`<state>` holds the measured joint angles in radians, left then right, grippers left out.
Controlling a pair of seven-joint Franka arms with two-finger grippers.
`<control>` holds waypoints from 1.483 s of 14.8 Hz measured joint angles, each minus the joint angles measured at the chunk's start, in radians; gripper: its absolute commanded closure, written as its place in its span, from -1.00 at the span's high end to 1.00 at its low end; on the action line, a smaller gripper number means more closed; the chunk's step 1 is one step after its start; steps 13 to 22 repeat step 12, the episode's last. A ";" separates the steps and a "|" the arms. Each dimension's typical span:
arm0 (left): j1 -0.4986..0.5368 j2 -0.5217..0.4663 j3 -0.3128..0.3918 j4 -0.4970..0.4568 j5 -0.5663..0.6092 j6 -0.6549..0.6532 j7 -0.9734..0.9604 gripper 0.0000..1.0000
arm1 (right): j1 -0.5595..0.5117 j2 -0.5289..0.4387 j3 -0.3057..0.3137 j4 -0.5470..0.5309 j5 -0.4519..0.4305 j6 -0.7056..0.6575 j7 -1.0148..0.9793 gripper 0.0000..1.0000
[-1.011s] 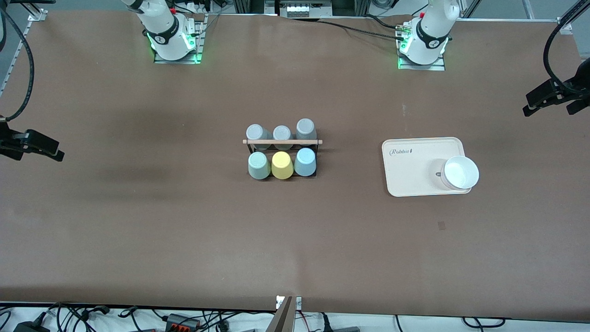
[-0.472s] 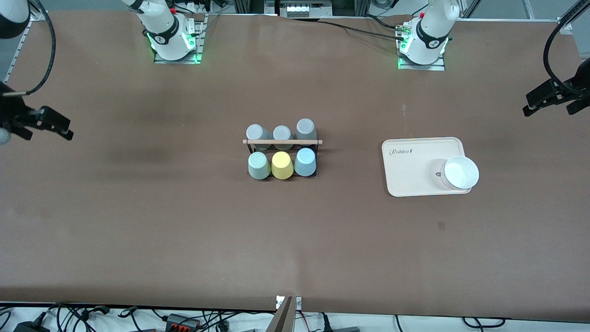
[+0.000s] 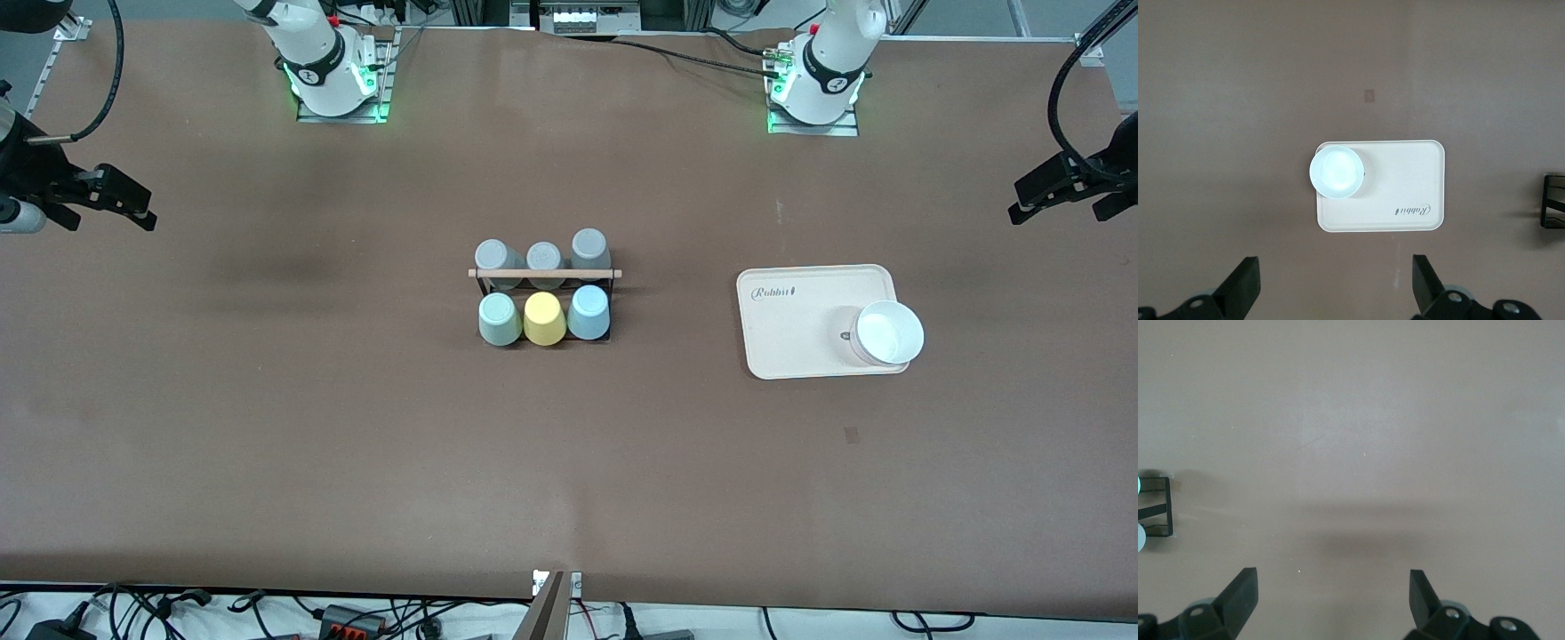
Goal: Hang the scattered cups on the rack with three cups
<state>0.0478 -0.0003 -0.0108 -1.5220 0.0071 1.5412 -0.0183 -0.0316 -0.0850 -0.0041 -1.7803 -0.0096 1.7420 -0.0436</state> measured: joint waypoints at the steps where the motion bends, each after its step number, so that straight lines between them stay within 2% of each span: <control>1: 0.000 0.000 0.000 0.000 0.000 0.000 0.000 1.00 | 0.000 -0.001 0.000 0.000 0.000 -0.002 0.000 1.00; 22: 0.000 0.000 0.000 0.000 0.000 0.000 0.000 1.00 | 0.000 -0.006 0.000 0.000 0.000 -0.026 0.000 1.00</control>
